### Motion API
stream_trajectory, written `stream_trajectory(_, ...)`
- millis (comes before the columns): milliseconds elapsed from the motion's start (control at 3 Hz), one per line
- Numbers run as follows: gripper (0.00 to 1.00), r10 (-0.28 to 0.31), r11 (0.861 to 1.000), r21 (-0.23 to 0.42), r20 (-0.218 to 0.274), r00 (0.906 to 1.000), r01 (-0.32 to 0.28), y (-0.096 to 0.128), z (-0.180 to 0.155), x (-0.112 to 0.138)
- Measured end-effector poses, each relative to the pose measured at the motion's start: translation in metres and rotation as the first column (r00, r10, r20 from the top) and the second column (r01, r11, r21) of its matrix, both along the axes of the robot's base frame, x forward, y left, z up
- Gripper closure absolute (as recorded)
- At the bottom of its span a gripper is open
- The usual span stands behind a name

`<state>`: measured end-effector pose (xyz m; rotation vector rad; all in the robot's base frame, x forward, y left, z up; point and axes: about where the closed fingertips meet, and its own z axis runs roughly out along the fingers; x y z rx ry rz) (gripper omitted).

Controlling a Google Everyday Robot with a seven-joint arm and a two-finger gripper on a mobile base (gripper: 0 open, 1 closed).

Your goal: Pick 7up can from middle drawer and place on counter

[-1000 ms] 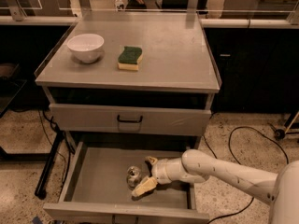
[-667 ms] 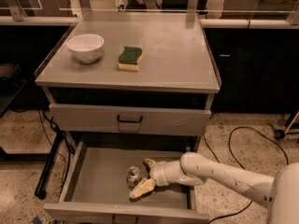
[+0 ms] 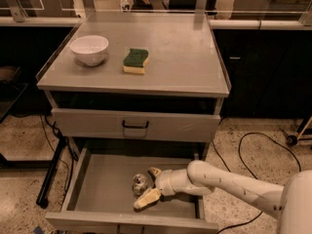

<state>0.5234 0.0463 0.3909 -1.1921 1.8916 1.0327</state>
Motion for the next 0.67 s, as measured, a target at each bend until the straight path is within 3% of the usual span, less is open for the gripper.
stream_trajectory(333, 0.16, 0.0, 1.0, 0.0, 0.0, 1.0, 0.0, 0.0, 0.0, 0.0)
stream_trajectory(667, 0.41, 0.0, 1.0, 0.0, 0.0, 1.0, 0.0, 0.0001, 0.0, 0.0)
